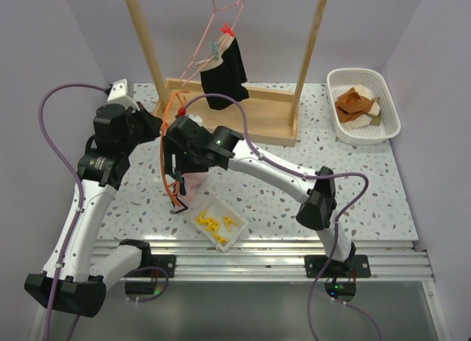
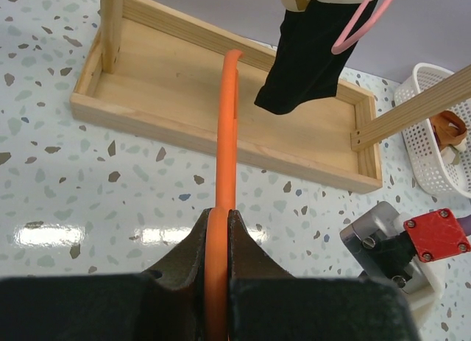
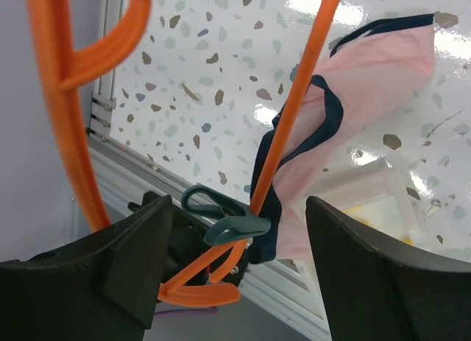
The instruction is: Remove the underwear clipped to the hanger
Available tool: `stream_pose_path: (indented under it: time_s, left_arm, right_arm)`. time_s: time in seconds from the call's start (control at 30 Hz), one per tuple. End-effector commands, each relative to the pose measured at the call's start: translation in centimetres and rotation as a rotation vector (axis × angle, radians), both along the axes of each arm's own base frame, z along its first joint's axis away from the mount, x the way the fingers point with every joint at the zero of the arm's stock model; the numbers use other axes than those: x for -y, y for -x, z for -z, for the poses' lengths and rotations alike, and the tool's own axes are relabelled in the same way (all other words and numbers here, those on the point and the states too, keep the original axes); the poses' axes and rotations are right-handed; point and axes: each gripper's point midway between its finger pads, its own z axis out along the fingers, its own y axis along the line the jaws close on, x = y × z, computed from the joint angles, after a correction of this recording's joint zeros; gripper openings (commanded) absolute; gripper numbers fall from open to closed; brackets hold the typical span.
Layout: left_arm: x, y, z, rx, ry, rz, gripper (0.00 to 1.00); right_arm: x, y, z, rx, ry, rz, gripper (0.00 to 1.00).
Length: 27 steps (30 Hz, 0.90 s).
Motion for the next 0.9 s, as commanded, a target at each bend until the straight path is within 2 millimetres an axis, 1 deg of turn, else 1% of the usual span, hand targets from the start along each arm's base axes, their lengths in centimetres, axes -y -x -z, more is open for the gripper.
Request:
stream_pose_path:
  time_s: [0.0,0.2,0.27,0.37,0.47,0.63,0.87]
  left_arm:
    - [0.1,-0.4,-1.5,0.054,0.017,0.003,0.00]
    - [0.1,-0.6,-1.4,0.053,0.016,0.006,0.00]
    - [0.2,-0.6,-1.4,0.054,0.018,0.006,0.00]
    - [0.3,-0.8,-1.6,0.059,0.024,0.012,0.00]
    - [0.4,-0.9,-1.5,0.057,0.026,0.013,0.00]
    - [0.3,-0.8,-1.8,0.060,0.018,0.012,0.00]
    - [-0.1,-0.8,-1.6,0.058,-0.004,0.001,0.00]
  right_arm:
    - [-0.9,0.4,-1.9,0.019,-0.032,-0.038,0.77]
    - [-1.0,0.8,-1.8,0.043,-0.006,-0.060,0.77]
    - [-0.8,0.8,-1.5,0.045,0.008,-0.064,0.77]
    - [-1.2,1.0,-0.1,0.020,0.031,-0.079,0.77]
    - [-1.1,0.9,0.2,0.019,0.038,-0.073,0.75]
    - [0.2,-0.2,0.0,0.066,0.080,-0.014,0.70]
    - [2.1,-1.2,-0.7,0.097,0.108,0.037,0.60]
